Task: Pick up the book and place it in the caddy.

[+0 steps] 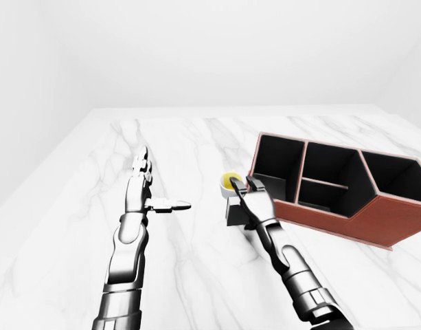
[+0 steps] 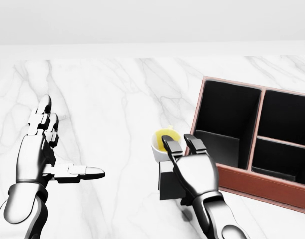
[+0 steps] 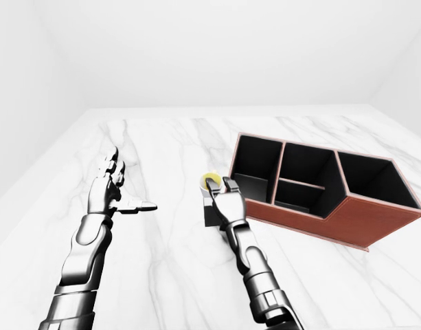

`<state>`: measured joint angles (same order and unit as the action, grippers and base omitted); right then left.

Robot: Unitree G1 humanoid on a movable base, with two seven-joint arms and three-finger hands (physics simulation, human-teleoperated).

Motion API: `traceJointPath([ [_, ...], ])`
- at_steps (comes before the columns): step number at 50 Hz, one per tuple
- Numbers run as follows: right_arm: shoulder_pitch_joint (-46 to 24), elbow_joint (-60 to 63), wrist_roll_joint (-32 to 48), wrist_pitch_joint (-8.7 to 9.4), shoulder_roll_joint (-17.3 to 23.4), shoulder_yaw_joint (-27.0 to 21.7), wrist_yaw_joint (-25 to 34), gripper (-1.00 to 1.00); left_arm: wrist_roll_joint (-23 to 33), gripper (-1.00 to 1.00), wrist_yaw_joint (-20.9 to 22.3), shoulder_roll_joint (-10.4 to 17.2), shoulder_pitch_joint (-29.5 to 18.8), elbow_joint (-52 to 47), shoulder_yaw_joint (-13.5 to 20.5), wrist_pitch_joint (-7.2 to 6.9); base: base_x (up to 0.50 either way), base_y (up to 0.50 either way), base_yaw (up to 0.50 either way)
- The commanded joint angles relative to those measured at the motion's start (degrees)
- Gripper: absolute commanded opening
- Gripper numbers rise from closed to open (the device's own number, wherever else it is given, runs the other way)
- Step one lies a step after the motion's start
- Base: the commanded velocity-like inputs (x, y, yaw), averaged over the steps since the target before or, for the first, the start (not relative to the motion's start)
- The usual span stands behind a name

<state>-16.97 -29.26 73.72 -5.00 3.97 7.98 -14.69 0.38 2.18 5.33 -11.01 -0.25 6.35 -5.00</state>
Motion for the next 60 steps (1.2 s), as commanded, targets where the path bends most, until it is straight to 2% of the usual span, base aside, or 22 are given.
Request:
traceJointPath([
  [1, -0.5, -3.9, -0.1, 0.0, 0.1, 0.5, -2.6, 0.72, 0.0, 1.0, 0.1, 0.0, 0.1, -0.1, 0.0, 0.0, 0.0, 0.0, 0.0],
  [14, 0.8, -4.2, -0.2, 0.0, 0.6, 0.4, -3.5, 0.72, 0.0, 1.0, 0.2, 0.0, 0.3, -0.4, 0.0, 0.0, 0.0, 0.0, 0.0],
  [18, -0.3, -7.9, -0.4, 0.0, 0.7, 0.4, -5.5, 0.72, 0.1, 1.0, 0.1, 0.0, 0.1, 0.0, -0.1, 0.0, 0.0, 0.0, 0.0],
  [37, -3.0, -12.7, -0.7, 0.0, 0.1, 0.9, -6.6, 0.69, 0.3, 1.0, 0.4, 0.1, 0.2, 0.1, 0.0, 0.0, 0.0, 0.0, 0.0],
  [40, -3.1, -13.5, -0.6, 0.0, 0.1, 1.0, -6.8, 0.24, 0.2, 1.0, 0.4, 0.1, 0.0, 0.4, 0.1, 0.0, 0.0, 0.0, 0.0],
  [41, -3.2, -13.7, -0.6, 0.0, 0.1, 1.1, -6.9, -0.32, 0.2, 1.0, 0.3, 0.1, 0.0, 0.5, 0.1, 0.0, 0.0, 0.0, 0.0],
  [42, -3.2, -13.7, -0.6, 0.0, 0.1, 1.1, -7.0, -0.32, 0.2, 1.0, 0.3, 0.1, 0.0, 0.5, 0.1, 0.0, 0.0, 0.0, 0.0],
  [43, -3.3, -13.9, -0.5, 0.0, 0.1, 1.1, -7.0, -1.0, 0.2, 1.0, 0.3, 0.1, 0.0, 0.5, 0.1, 0.0, 0.0, 0.0, 0.0],
  [60, -3.3, -13.4, -0.4, 0.0, 0.2, 1.1, -7.1, -1.0, 0.0, 1.0, 0.6, 0.0, 0.5, 0.1, -0.1, 0.0, 0.0, 0.0, 0.0],
])
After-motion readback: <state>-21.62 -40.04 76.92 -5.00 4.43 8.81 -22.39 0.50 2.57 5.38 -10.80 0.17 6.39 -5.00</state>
